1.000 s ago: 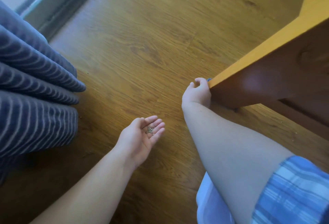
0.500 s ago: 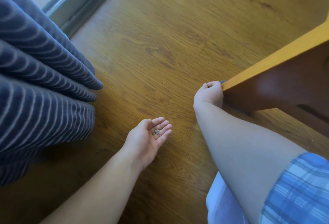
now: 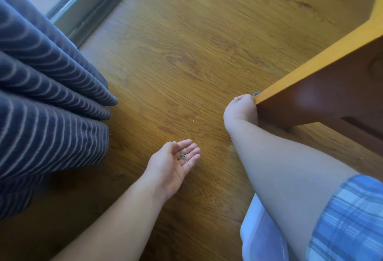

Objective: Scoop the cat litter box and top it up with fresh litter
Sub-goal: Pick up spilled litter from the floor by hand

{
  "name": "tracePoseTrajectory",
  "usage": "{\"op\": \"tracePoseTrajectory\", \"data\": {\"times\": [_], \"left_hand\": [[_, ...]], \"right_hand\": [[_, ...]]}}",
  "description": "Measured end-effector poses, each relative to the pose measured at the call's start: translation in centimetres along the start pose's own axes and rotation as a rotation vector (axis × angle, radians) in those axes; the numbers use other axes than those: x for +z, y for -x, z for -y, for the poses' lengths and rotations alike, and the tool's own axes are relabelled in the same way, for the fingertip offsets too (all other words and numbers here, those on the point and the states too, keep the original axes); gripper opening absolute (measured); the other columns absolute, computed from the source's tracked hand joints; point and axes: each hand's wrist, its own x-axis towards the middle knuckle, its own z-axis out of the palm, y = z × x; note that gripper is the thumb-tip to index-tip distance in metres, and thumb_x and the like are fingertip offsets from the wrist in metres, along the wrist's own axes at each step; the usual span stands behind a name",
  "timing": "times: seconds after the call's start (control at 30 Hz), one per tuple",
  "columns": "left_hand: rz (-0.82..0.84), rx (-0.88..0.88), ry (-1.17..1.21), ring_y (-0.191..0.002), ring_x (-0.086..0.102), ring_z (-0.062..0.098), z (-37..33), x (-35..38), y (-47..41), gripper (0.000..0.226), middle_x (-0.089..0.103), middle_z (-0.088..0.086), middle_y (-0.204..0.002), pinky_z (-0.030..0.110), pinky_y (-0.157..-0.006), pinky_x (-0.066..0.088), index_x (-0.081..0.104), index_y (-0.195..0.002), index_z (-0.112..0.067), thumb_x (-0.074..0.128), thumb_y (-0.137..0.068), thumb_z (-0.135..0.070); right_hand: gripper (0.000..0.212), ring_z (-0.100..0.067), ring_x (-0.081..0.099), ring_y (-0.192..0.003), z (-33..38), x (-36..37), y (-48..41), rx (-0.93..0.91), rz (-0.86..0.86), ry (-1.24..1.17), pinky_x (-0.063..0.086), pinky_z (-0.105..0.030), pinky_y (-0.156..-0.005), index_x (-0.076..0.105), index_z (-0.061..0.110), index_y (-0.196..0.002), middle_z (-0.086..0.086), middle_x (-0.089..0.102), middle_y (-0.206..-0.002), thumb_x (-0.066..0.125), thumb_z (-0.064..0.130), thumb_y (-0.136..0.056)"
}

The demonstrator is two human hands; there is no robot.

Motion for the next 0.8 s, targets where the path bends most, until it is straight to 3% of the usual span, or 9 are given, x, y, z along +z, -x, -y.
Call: {"op": "tracePoseTrajectory", "data": {"times": [0.1,0.27,0.33,0.4,0.5,0.6,0.67,0.73,0.8], "left_hand": [[0.006,-0.01,0.002,-0.097,0.073,0.031,0.1,0.1,-0.2,0.035,0.071,0.023,-0.109,0.039,-0.08,0.061,0.063,-0.115,0.007,0.037,-0.103,-0.014],[0.039,-0.015,0.042,-0.085,0.074,0.025,0.5,1.1,-0.6,0.034,0.072,0.018,-0.096,0.036,-0.071,0.059,0.062,-0.108,0.005,0.035,-0.103,-0.014],[0.071,-0.012,0.042,-0.076,0.072,0.02,0.6,1.7,-0.6,0.031,0.072,0.014,-0.086,0.033,-0.062,0.058,0.062,-0.104,0.002,0.034,-0.102,-0.01],[0.081,-0.009,0.0,-0.083,0.072,0.021,0.8,2.0,-0.8,0.031,0.071,0.015,-0.09,0.034,-0.065,0.057,0.063,-0.106,0.001,0.035,-0.101,-0.011],[0.082,-0.019,0.004,-0.099,0.067,0.028,0.9,2.4,-1.3,0.035,0.066,0.02,-0.105,0.04,-0.077,0.056,0.061,-0.118,0.004,0.038,-0.101,-0.016],[0.086,-0.015,0.034,-0.086,0.07,0.027,0.6,2.7,-1.5,0.034,0.068,0.021,-0.099,0.036,-0.066,0.059,0.059,-0.114,0.007,0.036,-0.102,-0.015],[0.076,-0.021,0.034,-0.086,0.073,0.026,0.2,2.7,-1.4,0.035,0.069,0.021,-0.101,0.034,-0.066,0.06,0.061,-0.11,0.007,0.035,-0.102,-0.015],[0.054,-0.017,0.027,-0.089,0.073,0.028,0.0,2.3,-1.4,0.035,0.069,0.022,-0.104,0.036,-0.071,0.061,0.063,-0.109,0.008,0.036,-0.102,-0.015],[0.05,-0.02,0.04,-0.089,0.074,0.029,0.0,2.0,-1.2,0.036,0.069,0.023,-0.106,0.036,-0.071,0.061,0.063,-0.11,0.008,0.037,-0.102,-0.015]], "right_hand": [[0.012,-0.025,0.064,-0.08,0.3,-0.8,1.5,-0.059,0.054,-0.028,0.054,-0.038,-0.076,0.057,0.027,-0.091,0.007,0.065,-0.083,0.047,0.034,-0.094],[0.009,-0.017,0.059,-0.066,-0.6,-3.2,9.2,-0.491,0.432,-0.082,0.049,-0.034,-0.063,0.057,0.025,-0.083,0.008,0.06,-0.065,0.059,0.033,-0.088],[0.008,-0.02,0.06,-0.074,-0.6,-4.9,11.3,-0.679,0.54,0.093,0.048,-0.034,-0.067,0.055,0.027,-0.086,0.007,0.062,-0.07,0.058,0.034,-0.088],[0.008,-0.026,0.063,-0.086,-0.5,-5.9,11.7,-0.85,0.566,0.365,0.046,-0.035,-0.07,0.054,0.029,-0.092,0.004,0.069,-0.086,0.052,0.037,-0.09],[0.017,-0.032,0.064,-0.094,-0.6,-6.6,11.1,-0.958,0.574,0.581,0.043,-0.036,-0.068,0.059,0.027,-0.1,-0.001,0.07,-0.097,0.045,0.034,-0.093],[0.02,-0.028,0.064,-0.093,-0.4,-7.4,9.9,-0.984,0.51,0.49,0.049,-0.036,-0.07,0.064,0.029,-0.103,0.002,0.072,-0.097,0.047,0.033,-0.093],[0.019,-0.025,0.062,-0.096,0.5,-7.6,6.9,-0.984,0.342,0.439,0.051,-0.037,-0.072,0.066,0.028,-0.101,0.004,0.07,-0.097,0.048,0.028,-0.093],[0.02,-0.026,0.057,-0.102,2.1,-7.6,3.5,-0.995,0.164,0.649,0.046,-0.035,-0.074,0.067,0.024,-0.099,0.001,0.064,-0.101,0.048,0.019,-0.092],[0.022,-0.028,0.053,-0.106,3.9,-7.2,1.4,-0.95,0.091,0.994,0.038,-0.036,-0.078,0.066,0.019,-0.102,-0.004,0.06,-0.105,0.05,0.014,-0.088]]}}
